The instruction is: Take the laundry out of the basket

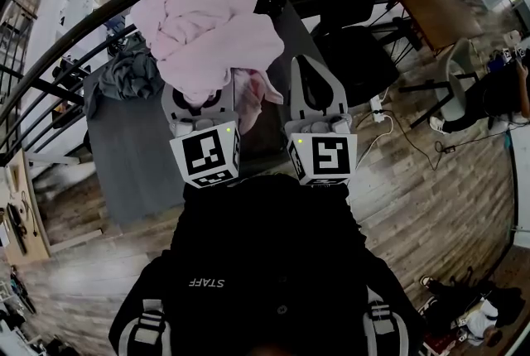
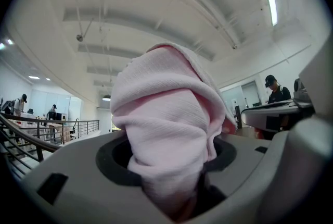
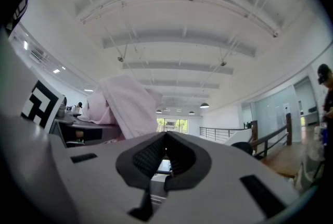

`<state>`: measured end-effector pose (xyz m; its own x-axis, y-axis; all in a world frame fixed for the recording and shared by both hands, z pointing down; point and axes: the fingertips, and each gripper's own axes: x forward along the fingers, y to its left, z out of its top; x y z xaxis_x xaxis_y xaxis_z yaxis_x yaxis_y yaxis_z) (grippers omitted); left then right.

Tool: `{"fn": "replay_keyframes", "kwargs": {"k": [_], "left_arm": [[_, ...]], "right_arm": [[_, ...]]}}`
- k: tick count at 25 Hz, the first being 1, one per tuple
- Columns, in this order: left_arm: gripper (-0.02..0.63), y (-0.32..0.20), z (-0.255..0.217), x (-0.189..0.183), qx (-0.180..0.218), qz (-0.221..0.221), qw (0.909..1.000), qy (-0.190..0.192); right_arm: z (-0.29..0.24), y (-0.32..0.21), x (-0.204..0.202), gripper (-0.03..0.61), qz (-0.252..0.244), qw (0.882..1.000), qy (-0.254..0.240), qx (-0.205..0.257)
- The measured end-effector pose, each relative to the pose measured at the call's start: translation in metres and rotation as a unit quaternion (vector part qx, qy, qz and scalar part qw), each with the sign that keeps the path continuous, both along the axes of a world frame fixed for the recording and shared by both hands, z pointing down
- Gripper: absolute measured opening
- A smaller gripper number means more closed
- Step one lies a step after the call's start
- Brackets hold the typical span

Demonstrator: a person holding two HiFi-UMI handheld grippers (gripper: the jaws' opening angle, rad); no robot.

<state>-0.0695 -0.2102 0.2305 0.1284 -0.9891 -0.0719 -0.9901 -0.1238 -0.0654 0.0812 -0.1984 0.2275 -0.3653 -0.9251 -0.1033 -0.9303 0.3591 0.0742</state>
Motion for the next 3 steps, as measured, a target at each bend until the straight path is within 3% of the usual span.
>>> {"fn": "replay_keyframes", "kwargs": {"k": [3], "left_arm": [[0.294,-0.0023,0.0031,0.0019,-0.005,-0.004,1.0000,-0.002]], "right_arm": [[0.0011,-0.0020,0.0014,0.012,-0.004,1.000,0.003,-0.001]]}}
